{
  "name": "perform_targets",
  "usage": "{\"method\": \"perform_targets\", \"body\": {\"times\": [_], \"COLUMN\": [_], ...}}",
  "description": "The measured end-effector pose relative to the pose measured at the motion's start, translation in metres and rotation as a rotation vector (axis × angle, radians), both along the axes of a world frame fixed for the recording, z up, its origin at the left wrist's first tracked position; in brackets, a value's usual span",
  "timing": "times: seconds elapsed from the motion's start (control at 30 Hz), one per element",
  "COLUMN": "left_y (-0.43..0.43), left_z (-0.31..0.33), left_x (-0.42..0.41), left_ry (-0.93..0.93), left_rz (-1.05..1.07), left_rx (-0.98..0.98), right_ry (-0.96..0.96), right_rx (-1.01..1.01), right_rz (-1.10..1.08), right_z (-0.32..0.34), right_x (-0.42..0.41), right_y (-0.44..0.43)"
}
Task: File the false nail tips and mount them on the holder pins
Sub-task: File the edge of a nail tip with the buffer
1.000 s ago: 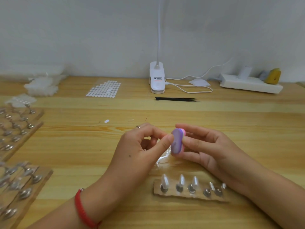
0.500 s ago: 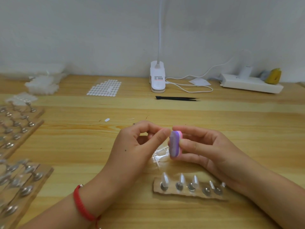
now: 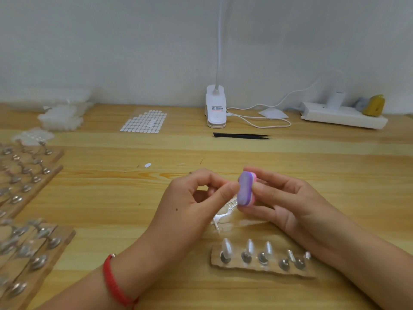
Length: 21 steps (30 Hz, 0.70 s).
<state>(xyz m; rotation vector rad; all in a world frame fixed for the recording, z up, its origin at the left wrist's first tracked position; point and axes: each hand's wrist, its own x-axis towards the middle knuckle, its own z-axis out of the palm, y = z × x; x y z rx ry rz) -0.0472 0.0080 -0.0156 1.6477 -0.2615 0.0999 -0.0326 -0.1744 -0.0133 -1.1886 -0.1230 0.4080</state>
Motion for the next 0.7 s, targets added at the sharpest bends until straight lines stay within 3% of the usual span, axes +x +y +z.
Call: {"method": "perform_targets", "body": {"times": [0.1,0.2,0.37,0.53,0.7], "left_y": [0.0019,0.0003,0.002,-0.0003,0.003], "left_z": [-0.0015,-0.0003,-0.0026,-0.0052,-0.0043], "left_x": [0.0013,-0.0005,0.005,0.0049,0.0071], "left_ry": [-0.01,0.003,0.003,0.034,0.066], "left_rz": [0.033,-0.041,0.075,-0.01,-0.077], "left_rx": [-0.001,0.031,0.018,0.044,0.089], "right_ry": [-0.026,0.018,-0.033,0.016,-0.017], "right_rx": [-0.067,0.002,-0.107,-0.013,-0.089], "right_rz": [0.014,-0.034,-0.003,-0.082,-0.028], "right_z": [-0.0001,0.001,0.0016,0.001,0.0006], "right_x": [-0.0014,-0.0017,-0.0053,-0.0012,-0.0025], "right_y": [0.0021,0.0005,0.005,0.0034,0.0039]}}
